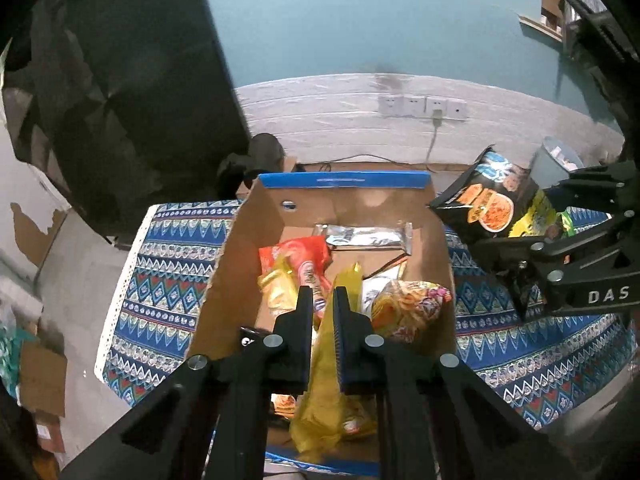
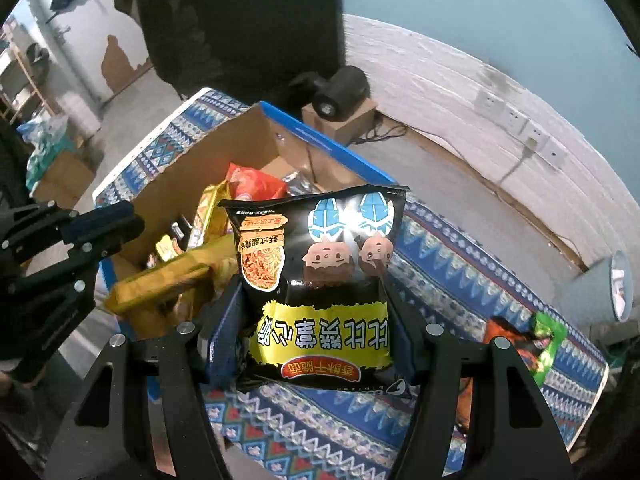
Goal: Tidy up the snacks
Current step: 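Open both tools to drop the snacks into the box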
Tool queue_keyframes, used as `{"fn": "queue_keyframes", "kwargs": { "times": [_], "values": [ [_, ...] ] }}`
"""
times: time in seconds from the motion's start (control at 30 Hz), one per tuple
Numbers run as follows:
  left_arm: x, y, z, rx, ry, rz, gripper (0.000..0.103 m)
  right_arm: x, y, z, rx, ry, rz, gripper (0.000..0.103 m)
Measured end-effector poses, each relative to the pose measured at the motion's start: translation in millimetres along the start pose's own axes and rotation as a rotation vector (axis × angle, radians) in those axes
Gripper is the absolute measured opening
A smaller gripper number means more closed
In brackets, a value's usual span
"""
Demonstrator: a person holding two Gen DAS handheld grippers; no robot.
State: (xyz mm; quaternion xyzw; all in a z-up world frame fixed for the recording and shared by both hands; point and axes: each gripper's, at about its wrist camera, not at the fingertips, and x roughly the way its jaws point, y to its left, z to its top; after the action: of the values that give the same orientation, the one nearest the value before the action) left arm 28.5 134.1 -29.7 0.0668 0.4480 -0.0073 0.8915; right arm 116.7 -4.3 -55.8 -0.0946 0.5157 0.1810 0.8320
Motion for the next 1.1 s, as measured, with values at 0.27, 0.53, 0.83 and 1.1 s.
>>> {"fn": "queue_keyframes", "kwargs": {
  "times": [0.27, 0.53, 0.83, 1.1],
  "values": [
    [10, 18, -7, -0.046, 0.037, 0.018, 0.012, 27, 27, 25, -0.022, 0.023, 0.028, 0.065],
    [9, 30, -9, -0.078, 0.026, 0.068, 0.064, 36, 38, 35, -0.021, 0.015, 0.041, 0.066],
    [10, 24, -6, -0.074, 0.036, 0.064, 0.072, 23, 23, 29, 0.003, -0.013, 0.008, 0.076],
    [13, -1, -1, -0.040, 0.056, 0.025, 0.077, 11, -5, 10, 0.022, -0.008, -0.039, 0.077]
  ]
}}
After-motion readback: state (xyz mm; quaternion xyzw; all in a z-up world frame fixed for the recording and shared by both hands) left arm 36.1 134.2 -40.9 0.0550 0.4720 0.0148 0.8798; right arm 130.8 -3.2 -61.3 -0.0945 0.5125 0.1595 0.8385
